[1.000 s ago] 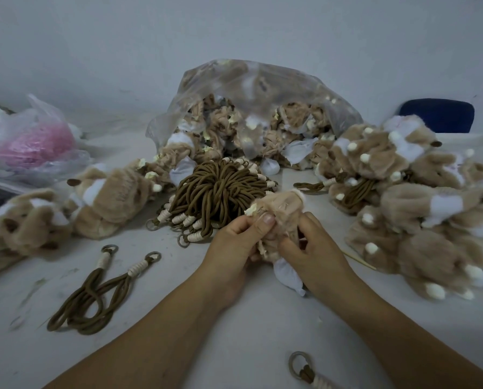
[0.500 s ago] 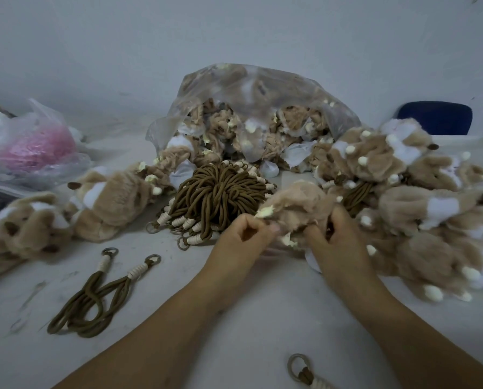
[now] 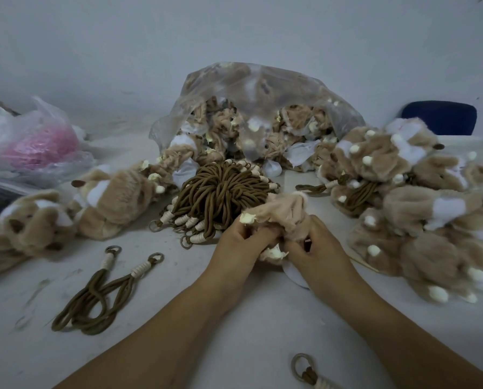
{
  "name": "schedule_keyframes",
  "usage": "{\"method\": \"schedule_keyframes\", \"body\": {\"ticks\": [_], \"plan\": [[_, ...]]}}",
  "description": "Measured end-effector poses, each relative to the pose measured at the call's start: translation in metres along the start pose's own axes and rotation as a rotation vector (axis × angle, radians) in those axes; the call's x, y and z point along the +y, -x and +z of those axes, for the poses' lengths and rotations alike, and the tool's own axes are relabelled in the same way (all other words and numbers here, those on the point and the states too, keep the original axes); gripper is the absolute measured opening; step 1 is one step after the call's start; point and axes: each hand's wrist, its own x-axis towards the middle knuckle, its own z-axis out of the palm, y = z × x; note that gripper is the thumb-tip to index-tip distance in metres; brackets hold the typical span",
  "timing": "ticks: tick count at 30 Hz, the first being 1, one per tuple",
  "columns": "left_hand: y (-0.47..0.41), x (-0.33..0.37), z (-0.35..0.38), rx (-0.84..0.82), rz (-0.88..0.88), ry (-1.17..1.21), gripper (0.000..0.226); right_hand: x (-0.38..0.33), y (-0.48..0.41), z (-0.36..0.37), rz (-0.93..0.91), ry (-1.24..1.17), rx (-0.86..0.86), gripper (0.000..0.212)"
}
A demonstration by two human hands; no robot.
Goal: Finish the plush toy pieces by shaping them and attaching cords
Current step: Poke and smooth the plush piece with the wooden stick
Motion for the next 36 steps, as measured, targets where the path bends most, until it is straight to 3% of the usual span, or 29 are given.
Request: {"method": "schedule_keyframes", "body": {"ticks": [4, 8, 12, 14, 19, 27, 30, 36], "plan": [[-0.003, 0.004, 0.000, -0.028, -0.026, 0.051, 0.028, 0.004, 0.000, -0.001, 0.085, -0.157, -0.001, 0.023], [-0.004, 0.003, -0.004, -0.045, -0.059, 0.109, 0.022, 0.005, 0.002, -0.002, 0.068, -0.050, -0.060, 0.025], [-0.004, 0.003, 0.004, -0.032, -0.047, 0.079, 0.043, -0.006, 0.001, -0.006, -0.053, -0.108, 0.109, 0.004], [-0.005, 0.005, 0.005, -0.004, -0.048, 0.064, 0.051, -0.009, 0.001, -0.007, -0.094, -0.055, 0.133, 0.005], [-0.001, 0.008, 0.006, -0.024, -0.122, 0.133, 0.028, -0.013, 0.002, -0.005, -0.224, 0.118, 0.129, 0.031], [-0.005, 0.012, -0.001, -0.004, -0.207, 0.083, 0.026, -0.012, 0.003, 0.002, -0.209, 0.076, 0.052, 0.009], [-0.007, 0.014, -0.002, 0.009, -0.226, 0.046, 0.024, -0.012, 0.005, 0.002, -0.187, 0.062, 0.016, 0.012], [-0.001, 0.006, 0.002, -0.169, -0.149, 0.027, 0.029, -0.003, -0.001, -0.005, -0.072, 0.039, 0.048, 0.005]]}}
